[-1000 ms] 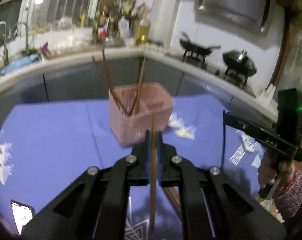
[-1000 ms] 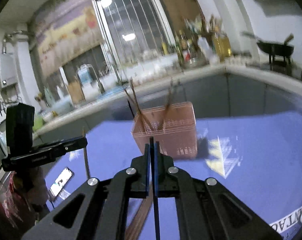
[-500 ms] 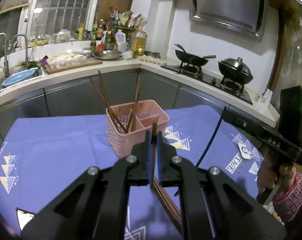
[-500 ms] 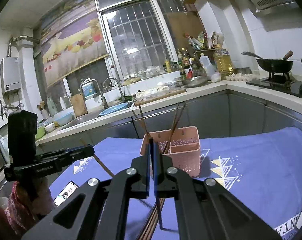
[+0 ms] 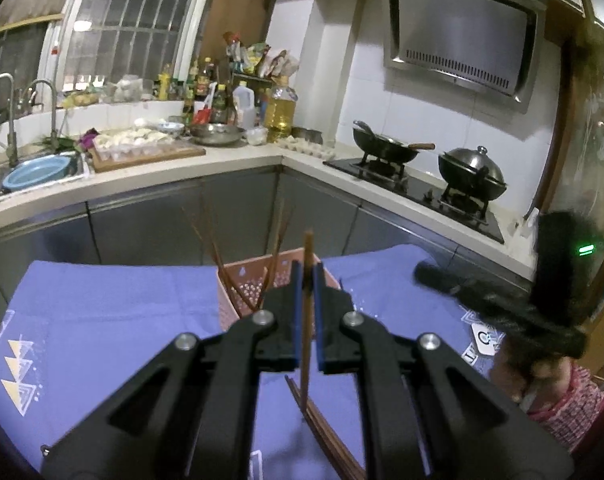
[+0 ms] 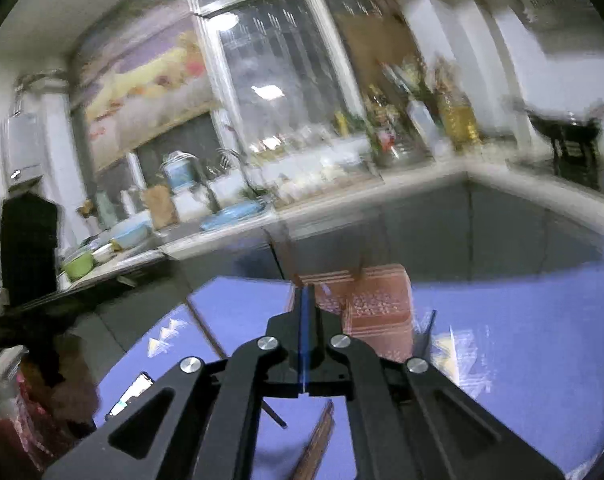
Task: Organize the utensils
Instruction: 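Lower both held chopsticks into the pink holder and open both tools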
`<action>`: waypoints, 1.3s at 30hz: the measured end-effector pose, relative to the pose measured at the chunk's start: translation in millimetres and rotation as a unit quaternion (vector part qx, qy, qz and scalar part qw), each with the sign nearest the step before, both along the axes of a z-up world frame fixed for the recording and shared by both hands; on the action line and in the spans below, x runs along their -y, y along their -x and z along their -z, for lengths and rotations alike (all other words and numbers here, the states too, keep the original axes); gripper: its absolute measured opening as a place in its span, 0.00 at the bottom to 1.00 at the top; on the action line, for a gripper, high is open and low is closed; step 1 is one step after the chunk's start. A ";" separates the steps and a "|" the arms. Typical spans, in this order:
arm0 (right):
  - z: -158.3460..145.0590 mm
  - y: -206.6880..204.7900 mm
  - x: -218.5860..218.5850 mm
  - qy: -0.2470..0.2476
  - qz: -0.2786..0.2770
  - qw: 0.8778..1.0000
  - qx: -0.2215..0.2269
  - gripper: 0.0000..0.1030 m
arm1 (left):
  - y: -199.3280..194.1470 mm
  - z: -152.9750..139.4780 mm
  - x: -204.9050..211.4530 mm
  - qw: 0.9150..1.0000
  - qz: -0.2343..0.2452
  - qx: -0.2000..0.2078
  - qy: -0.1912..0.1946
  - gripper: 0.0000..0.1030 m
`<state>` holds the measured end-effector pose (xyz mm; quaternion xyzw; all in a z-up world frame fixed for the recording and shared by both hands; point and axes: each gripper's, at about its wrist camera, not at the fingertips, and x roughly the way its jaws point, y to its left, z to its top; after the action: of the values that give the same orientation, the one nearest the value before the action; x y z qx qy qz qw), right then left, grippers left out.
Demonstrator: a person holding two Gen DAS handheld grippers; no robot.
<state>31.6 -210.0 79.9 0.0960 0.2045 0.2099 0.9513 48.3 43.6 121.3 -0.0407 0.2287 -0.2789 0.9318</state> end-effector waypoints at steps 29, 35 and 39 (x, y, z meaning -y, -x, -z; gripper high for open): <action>152.1 -149.9 47.5 0.151 0.111 0.946 -0.263 0.04 | -5.0 17.3 4.0 0.999 0.009 -0.033 -0.001 0.05; 99.4 -90.1 50.6 0.066 0.080 0.975 -0.198 0.04 | -1.7 9.7 0.5 1.000 0.012 -0.018 0.011 0.05; 52.5 -44.2 38.3 0.030 0.043 0.992 -0.117 0.04 | 0.5 1.2 1.0 1.000 0.014 -0.007 0.021 0.05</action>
<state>75.9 -248.3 27.4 0.1000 0.3164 0.1496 0.9314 47.7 42.6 120.0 -0.0588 0.2304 -0.2966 0.9249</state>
